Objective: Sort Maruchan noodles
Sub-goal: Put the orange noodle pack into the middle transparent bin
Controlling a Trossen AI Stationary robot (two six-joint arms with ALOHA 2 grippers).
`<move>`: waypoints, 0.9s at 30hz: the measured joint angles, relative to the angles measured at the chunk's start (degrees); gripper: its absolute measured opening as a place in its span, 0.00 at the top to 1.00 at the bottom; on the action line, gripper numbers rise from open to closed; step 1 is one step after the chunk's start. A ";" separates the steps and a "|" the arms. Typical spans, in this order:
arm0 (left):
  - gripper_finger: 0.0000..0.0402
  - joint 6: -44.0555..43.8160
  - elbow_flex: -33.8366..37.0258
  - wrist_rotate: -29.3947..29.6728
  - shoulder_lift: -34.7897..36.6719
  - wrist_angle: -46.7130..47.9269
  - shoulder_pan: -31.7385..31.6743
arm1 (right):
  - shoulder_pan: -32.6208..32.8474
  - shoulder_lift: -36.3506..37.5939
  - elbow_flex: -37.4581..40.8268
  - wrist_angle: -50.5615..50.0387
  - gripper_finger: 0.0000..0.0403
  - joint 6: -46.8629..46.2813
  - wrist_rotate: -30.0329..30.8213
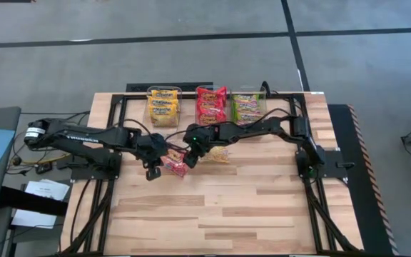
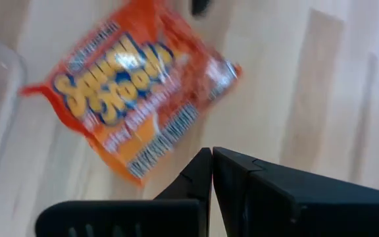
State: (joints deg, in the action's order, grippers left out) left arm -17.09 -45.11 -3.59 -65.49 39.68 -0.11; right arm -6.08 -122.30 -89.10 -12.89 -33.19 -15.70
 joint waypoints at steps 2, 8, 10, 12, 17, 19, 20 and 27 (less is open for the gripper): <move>1.00 -0.44 1.05 1.45 -0.02 -0.88 0.14 | 0.06 0.00 0.00 -0.04 0.41 0.01 0.87; 1.00 -0.56 5.56 3.20 -1.11 -9.01 0.12 | 0.06 0.00 0.00 -0.81 0.41 0.02 1.03; 1.00 -0.63 7.41 3.30 -1.26 -12.01 0.12 | 0.17 0.00 0.00 -1.70 0.41 0.03 1.01; 1.00 -0.77 8.33 4.67 -2.58 -14.59 0.14 | 0.24 0.00 -0.02 -2.85 0.41 0.02 0.94; 1.00 -0.25 9.88 8.91 -5.17 -18.51 0.05 | 0.19 0.00 -0.02 -3.09 0.41 0.00 0.89; 1.00 -0.02 10.22 8.84 -6.86 -20.05 0.05 | 0.19 0.00 -0.02 -3.15 0.41 0.02 0.89; 1.00 -0.08 10.44 8.80 -7.89 -21.37 0.05 | 0.22 0.00 -0.02 -3.17 0.41 0.02 0.89; 1.00 -0.58 10.49 4.07 -13.95 -27.16 0.58 | 0.00 0.00 -0.04 -4.83 0.41 -1.21 0.91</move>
State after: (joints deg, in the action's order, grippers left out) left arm -17.66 -34.61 0.48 -79.44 12.52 0.47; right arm -6.08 -122.30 -89.14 -17.72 -34.40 -14.80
